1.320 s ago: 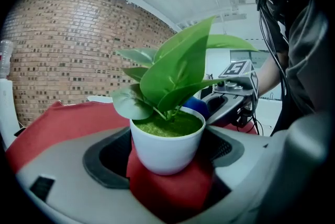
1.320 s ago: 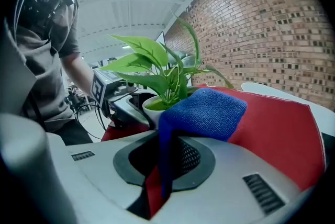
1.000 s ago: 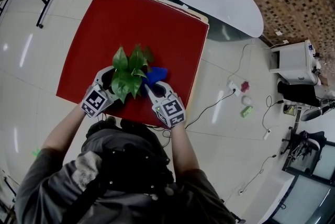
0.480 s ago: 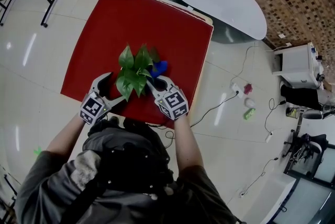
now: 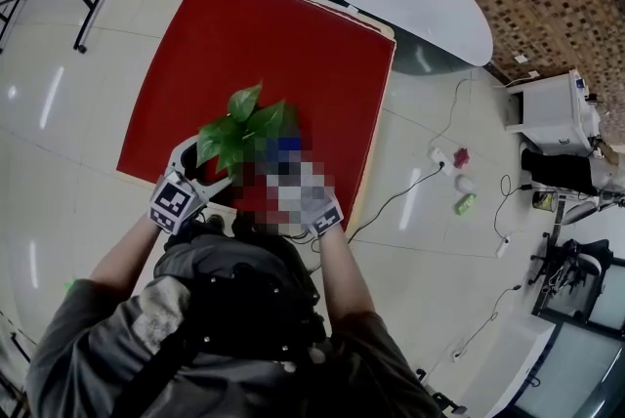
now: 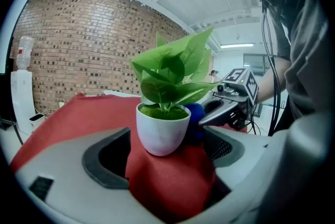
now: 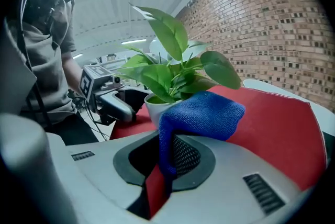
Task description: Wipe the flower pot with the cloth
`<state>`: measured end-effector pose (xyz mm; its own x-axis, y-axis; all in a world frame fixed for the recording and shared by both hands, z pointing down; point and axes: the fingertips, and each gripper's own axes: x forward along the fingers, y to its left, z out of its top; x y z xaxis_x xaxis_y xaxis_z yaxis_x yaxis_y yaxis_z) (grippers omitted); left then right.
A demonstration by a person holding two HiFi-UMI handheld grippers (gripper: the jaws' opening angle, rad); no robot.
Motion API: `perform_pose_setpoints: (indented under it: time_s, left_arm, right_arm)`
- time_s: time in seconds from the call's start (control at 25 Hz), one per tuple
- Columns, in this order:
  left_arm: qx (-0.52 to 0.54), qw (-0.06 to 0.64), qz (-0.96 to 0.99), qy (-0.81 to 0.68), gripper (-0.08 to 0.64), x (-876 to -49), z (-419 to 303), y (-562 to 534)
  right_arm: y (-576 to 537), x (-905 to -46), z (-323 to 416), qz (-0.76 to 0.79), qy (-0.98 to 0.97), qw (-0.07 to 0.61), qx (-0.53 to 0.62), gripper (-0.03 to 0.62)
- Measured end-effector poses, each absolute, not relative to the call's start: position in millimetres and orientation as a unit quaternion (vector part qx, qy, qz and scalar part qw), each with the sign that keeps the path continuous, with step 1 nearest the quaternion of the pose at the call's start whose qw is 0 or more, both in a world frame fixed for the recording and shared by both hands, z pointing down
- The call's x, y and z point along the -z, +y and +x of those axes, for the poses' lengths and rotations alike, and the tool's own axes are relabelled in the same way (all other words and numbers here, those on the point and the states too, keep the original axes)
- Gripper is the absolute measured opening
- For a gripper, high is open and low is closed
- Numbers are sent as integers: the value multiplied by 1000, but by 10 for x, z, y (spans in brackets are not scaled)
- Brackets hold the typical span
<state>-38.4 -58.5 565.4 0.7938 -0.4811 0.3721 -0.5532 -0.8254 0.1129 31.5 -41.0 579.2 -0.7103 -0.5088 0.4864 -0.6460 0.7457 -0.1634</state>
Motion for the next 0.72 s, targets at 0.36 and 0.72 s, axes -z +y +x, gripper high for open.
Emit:
perform_pose_setpoints:
  time_s: [0.36, 0.72]
  left_arm:
    - [-183, 48, 949, -252, 465, -5635, -280, -755]
    - [-179, 29, 950, -253, 449, -5621, -160, -827]
  right_arm:
    - [-120, -5781, 17, 293, -914, 213, -185, 66]
    - [-138, -5705, 420, 364, -892, 180, -200, 66]
